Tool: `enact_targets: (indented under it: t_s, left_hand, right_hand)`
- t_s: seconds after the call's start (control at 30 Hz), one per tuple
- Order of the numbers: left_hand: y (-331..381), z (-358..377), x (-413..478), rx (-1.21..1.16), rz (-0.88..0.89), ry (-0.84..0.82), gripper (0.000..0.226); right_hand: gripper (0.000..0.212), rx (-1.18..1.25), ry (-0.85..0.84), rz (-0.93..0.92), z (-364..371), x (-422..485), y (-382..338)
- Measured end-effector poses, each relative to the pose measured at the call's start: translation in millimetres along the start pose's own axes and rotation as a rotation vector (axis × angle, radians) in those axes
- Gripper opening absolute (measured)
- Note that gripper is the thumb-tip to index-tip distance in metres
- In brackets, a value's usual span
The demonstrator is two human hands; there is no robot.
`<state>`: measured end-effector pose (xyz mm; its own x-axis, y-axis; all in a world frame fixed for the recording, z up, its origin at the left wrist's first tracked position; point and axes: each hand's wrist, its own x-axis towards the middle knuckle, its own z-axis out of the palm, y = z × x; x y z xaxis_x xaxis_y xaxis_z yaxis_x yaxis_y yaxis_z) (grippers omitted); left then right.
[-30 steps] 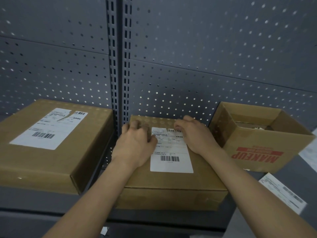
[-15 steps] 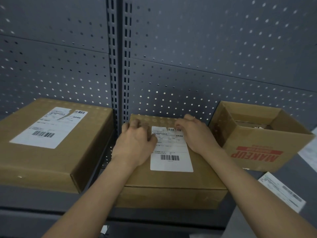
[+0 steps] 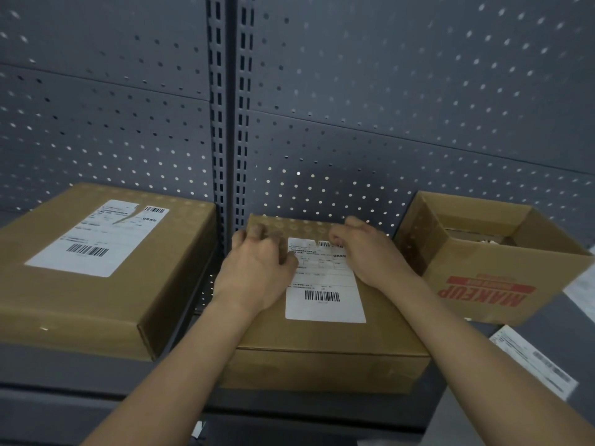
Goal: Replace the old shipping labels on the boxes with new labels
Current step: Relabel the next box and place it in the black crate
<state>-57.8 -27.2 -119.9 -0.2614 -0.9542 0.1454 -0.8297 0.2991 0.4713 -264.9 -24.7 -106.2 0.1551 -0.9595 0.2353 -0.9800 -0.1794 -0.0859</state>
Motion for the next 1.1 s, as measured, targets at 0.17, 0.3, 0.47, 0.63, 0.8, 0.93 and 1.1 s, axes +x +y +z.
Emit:
enact_targets:
  t_s: [0.17, 0.3, 0.47, 0.63, 0.8, 0.93, 1.1]
  left_hand:
    - [0.8, 0.7, -0.7, 0.018, 0.005, 0.011, 0.040]
    - [0.4, 1.1, -0.1, 0.020, 0.004, 0.009, 0.039]
    - [-0.8, 2.2, 1.1, 0.018, 0.001, 0.007, 0.041]
    - [-1.6, 2.3, 2.1, 0.012, -0.003, 0.011, 0.040]
    - [-0.7, 1.8, 1.9, 0.012, 0.000, 0.013, 0.041]
    - [-0.2, 1.4, 0.7, 0.007, 0.002, 0.013, 0.039]
    - [0.8, 0.6, -0.4, -0.001, 0.002, 0.010, 0.037]
  right_hand:
    - [0.016, 0.066, 0.093, 0.039, 3.0, -3.8, 4.4]
    - [0.017, 0.065, 0.065, 0.026, 2.2, -2.4, 4.2]
    - [0.018, 0.051, 0.037, 0.022, 4.0, -0.9, 5.2]
    - [0.018, 0.026, 0.012, -0.013, 0.2, 1.3, 2.2]
    - [0.019, 0.029, -0.009, -0.020, 0.0, 0.5, 1.7]
    - [0.017, 0.093, 0.069, 0.010, 2.5, -5.1, 4.3]
    - [0.016, 0.116, 0.111, 0.010, 1.0, -5.9, 4.5]
